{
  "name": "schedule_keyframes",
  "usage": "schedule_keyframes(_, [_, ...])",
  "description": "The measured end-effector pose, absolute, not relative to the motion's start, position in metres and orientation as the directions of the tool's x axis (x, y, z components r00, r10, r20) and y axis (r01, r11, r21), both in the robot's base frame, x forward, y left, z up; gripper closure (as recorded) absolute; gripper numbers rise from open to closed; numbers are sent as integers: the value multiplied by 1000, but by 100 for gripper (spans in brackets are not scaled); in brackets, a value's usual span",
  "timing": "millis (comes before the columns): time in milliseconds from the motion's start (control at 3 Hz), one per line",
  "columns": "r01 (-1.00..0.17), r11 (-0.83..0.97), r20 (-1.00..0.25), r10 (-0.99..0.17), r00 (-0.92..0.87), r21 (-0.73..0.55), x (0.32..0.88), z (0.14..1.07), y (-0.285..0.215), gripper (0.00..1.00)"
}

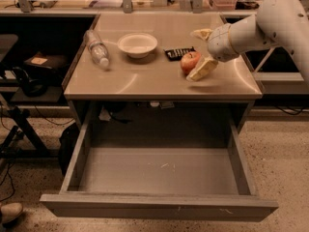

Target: Pick apple from top drawer and place on counter

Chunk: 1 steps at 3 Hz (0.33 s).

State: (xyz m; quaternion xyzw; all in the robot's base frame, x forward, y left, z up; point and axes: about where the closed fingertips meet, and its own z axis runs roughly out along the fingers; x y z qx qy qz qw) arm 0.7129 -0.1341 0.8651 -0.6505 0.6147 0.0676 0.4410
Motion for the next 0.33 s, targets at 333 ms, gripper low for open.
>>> schedule_keyframes(333, [-859, 145, -630, -740, 235, -491, 713, 865, -134, 0])
